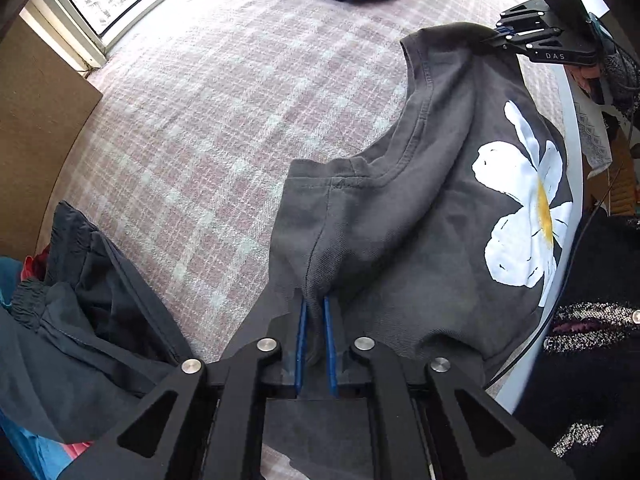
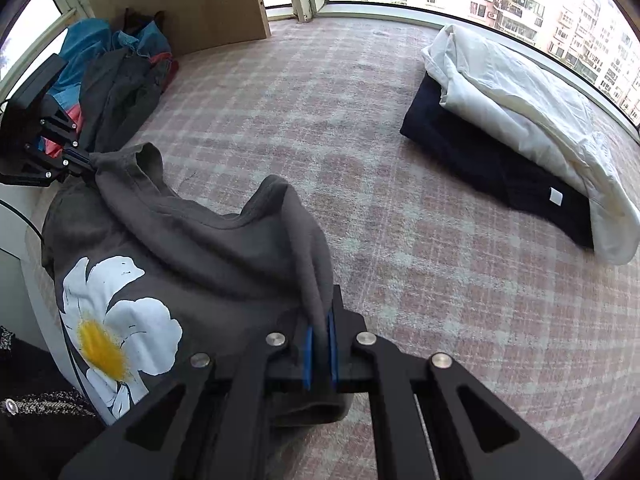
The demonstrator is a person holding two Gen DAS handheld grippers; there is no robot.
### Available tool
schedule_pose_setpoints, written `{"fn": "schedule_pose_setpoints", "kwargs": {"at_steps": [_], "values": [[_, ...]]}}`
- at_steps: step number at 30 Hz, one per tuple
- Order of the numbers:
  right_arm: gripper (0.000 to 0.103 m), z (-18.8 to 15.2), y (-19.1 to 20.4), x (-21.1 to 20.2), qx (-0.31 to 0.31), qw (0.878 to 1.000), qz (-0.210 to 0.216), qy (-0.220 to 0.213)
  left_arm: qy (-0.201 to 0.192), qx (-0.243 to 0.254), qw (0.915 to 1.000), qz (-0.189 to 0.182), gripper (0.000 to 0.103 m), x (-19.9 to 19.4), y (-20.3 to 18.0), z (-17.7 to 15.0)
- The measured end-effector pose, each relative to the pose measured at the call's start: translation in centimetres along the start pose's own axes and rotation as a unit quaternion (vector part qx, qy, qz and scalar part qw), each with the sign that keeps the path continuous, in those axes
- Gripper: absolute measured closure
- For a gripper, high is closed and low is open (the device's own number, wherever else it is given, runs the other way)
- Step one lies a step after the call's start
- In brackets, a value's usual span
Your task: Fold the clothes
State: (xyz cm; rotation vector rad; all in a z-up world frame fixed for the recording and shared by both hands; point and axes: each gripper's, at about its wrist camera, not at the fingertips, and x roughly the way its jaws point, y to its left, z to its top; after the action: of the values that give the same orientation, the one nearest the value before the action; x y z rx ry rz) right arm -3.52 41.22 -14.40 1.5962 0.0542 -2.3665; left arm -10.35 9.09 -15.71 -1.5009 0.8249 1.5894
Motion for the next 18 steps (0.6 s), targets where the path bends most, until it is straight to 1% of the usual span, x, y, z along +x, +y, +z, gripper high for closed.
{"fn": "schedule_pose_setpoints", "kwargs": {"at_steps": [2, 4, 7, 8, 10, 12, 13, 14, 16, 18], "values": [[0.097, 0.0, 0.1, -0.6, 0.001, 1.0, -0.005, -0.013, -0.009, 0.003, 0.9999, 0.013, 0.1, -0.5, -0.1, -0.2], [0.097, 0.3, 0.3, -2.1, 0.0, 0.999, -0.011, -0.037, -0.027, 0.001, 0.9992, 0.03, 0.101, -1.7, -0.2, -0.5], [0.097, 1.9, 1.6, -6.9, -0.013, 0.995, -0.016, -0.1, -0.08, -0.023, 0.9954, 0.048, 0.101, -5.9, 0.1, -1.4], [0.097, 2.6, 2.2, -8.9, -0.024, 0.991, -0.02, -0.127, -0.097, -0.031, 0.9925, 0.068, 0.101, -7.9, 0.2, -1.9], [0.097, 4.6, 4.1, -13.8, -0.054, 0.979, -0.039, -0.191, -0.131, -0.047, 0.9844, 0.108, 0.101, -11.9, 0.5, -2.8], [0.097, 7.0, 6.1, -19.0, -0.08, 0.962, -0.053, -0.257, -0.165, -0.055, 0.9719, 0.158, 0.101, -16.5, 0.8, -4.1], [0.097, 8.1, 7.3, -21.7, -0.095, 0.951, -0.063, -0.287, -0.181, -0.061, 0.9626, 0.192, 0.101, -19.0, 0.9, -4.4], [0.097, 9.1, 8.6, -24.4, -0.111, 0.939, -0.074, -0.317, -0.198, -0.067, 0.9519, 0.225, 0.101, -21.6, 0.9, -4.8], [0.097, 10.5, 11.2, -29.6, -0.141, 0.912, -0.1, -0.372, -0.233, -0.077, 0.9308, 0.27, 0.101, -27.1, 0.6, -5.8], [0.097, 10.9, 13.6, -34.6, -0.159, 0.889, -0.109, -0.416, -0.256, -0.077, 0.908, 0.323, 0.101, -32.4, -0.5, -7.0]]}}
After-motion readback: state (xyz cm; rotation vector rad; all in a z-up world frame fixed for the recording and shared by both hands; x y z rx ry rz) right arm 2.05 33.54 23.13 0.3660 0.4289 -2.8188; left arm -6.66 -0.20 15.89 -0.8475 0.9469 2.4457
